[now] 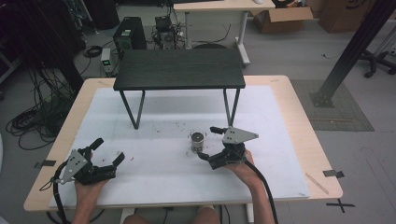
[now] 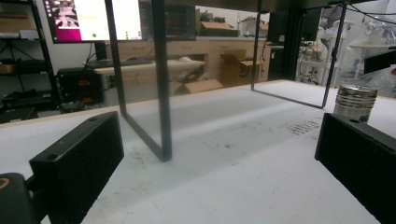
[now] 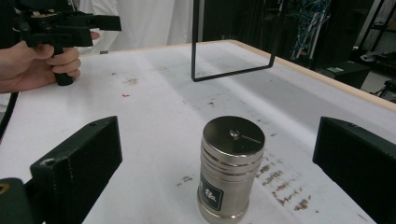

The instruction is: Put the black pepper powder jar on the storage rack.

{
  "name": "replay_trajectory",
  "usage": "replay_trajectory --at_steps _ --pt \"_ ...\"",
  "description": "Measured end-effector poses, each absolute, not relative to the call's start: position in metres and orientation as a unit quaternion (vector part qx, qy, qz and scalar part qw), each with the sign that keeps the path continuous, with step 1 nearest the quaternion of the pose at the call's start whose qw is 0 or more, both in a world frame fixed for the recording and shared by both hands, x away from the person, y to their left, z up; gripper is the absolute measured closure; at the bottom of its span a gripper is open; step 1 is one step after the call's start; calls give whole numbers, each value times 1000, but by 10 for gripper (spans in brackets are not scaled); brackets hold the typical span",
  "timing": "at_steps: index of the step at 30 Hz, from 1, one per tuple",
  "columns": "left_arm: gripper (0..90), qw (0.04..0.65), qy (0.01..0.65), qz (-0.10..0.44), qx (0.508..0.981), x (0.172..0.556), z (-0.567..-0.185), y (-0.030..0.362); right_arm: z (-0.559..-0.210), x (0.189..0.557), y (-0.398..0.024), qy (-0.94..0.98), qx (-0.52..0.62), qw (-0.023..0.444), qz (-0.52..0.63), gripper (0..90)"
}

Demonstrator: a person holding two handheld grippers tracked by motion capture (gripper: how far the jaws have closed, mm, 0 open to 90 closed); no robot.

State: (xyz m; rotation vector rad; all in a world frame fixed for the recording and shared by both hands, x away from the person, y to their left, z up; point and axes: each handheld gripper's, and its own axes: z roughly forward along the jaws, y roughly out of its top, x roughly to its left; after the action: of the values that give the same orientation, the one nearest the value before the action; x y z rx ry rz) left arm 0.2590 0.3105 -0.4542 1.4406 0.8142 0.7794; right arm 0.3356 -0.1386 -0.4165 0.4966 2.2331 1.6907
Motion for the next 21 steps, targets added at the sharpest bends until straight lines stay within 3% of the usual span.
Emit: replay_trajectory --at_steps 21 --pt "16 611 352 338 623 259 -454 310 -433 348 -114 789 205 154 559 25"
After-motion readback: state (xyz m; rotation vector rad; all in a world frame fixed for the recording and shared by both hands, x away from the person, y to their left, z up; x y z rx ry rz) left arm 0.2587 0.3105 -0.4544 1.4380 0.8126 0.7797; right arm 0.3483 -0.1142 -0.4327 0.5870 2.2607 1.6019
